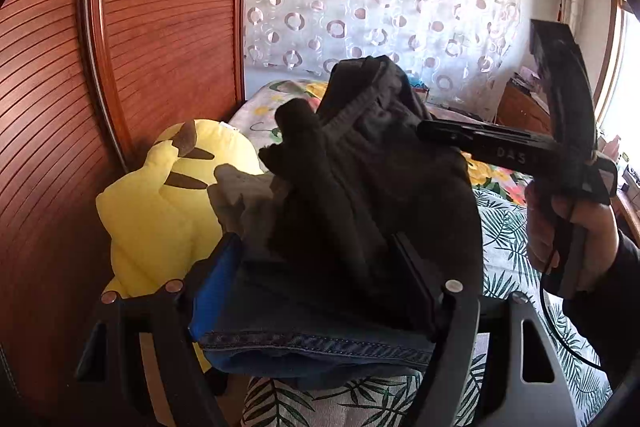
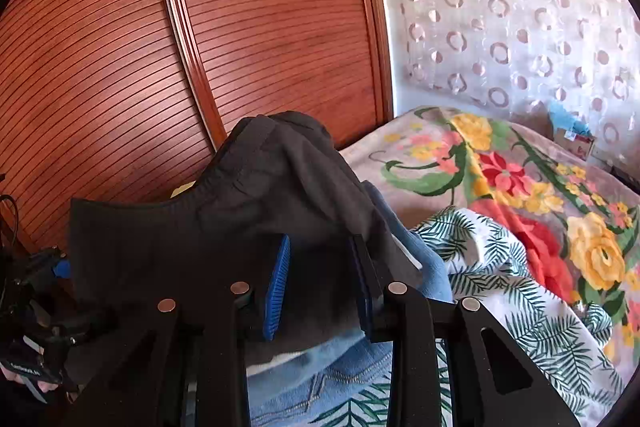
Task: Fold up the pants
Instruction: 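Lower the pants onto the jeans stack and open both tools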
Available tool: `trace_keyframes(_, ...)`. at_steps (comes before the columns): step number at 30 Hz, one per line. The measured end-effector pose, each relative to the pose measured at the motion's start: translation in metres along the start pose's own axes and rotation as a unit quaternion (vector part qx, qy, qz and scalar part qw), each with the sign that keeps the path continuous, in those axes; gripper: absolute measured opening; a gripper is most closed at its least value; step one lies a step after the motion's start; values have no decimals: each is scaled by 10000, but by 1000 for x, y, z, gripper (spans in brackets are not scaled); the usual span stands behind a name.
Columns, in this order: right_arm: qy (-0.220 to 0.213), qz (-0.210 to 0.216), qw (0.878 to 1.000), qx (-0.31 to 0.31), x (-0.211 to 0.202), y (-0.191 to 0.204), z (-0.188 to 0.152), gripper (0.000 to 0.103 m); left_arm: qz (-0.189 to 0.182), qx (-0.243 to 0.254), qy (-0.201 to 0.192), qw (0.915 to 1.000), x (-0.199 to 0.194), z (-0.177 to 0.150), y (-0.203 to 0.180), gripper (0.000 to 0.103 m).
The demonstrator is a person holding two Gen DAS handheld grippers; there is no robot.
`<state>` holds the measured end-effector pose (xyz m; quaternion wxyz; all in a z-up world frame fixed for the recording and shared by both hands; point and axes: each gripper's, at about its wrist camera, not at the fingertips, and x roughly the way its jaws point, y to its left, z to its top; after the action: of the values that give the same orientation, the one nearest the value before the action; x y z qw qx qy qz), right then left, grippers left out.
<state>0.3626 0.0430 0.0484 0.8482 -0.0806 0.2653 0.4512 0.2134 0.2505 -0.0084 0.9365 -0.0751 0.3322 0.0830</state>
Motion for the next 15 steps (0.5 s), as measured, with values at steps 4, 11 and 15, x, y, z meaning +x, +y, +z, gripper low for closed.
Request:
trace_keyframes(4, -177, -86, 9998, 23, -25, 8, -5, 31, 31, 122, -149, 9998, -15, 3, -8, 76)
trace_keyframes(11, -500, -394, 9980, 13, -93, 35, -29, 31, -85, 337, -456, 9984, -50, 6, -30, 76)
trace_keyframes(15, -642, -579, 9963, -18, -135, 51, -47, 31, -171, 507, -623, 9966, -69, 5, -47, 81)
